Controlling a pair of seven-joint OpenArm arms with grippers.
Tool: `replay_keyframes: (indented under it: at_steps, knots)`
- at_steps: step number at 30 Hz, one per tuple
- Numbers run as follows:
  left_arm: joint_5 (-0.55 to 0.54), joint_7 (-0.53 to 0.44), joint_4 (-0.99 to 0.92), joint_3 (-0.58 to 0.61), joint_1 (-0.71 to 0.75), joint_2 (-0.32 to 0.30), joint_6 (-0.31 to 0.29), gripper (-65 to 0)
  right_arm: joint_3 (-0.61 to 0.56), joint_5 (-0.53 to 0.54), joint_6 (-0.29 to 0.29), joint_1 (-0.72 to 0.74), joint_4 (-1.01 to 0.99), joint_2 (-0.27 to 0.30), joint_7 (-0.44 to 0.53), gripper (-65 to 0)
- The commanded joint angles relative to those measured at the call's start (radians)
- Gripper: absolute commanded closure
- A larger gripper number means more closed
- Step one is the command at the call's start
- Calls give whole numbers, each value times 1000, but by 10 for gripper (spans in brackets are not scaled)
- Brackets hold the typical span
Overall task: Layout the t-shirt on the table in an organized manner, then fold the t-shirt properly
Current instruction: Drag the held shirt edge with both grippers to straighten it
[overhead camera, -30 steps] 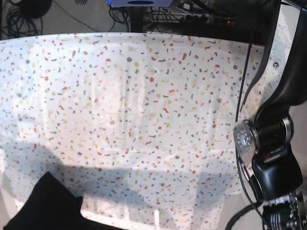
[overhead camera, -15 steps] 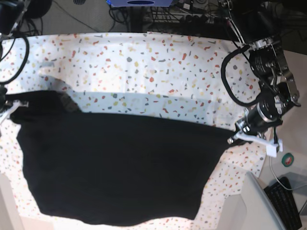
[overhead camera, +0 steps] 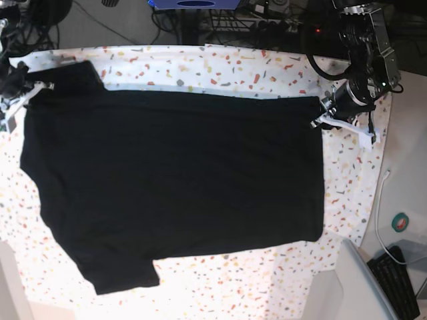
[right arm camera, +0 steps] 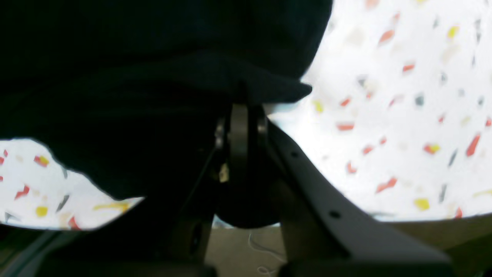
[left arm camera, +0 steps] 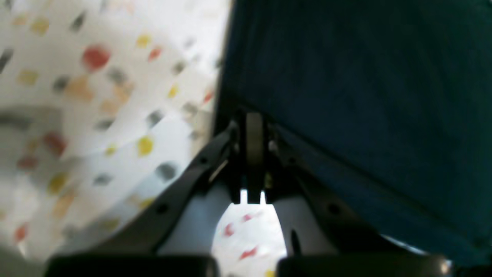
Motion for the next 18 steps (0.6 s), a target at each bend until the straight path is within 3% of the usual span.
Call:
replay_keyframes:
  at_steps: [1, 8, 14, 18]
  knots:
    - [-5, -19, 29, -4, 6, -14, -9, 0, 22, 6, -2, -22, 45, 4, 10, 0]
    - [-1, -19, 102, -12, 65, -38, -9, 0, 34, 6, -2, -125, 159, -53, 6, 0]
    - [-3, -17, 111, -142, 71, -48, -9, 0, 31, 5, -2, -205, 231, -76, 6, 0]
    - [-1, -16, 111, -151, 77, -49, -10, 0, 29, 5, -2, -228, 281, -108, -4, 0]
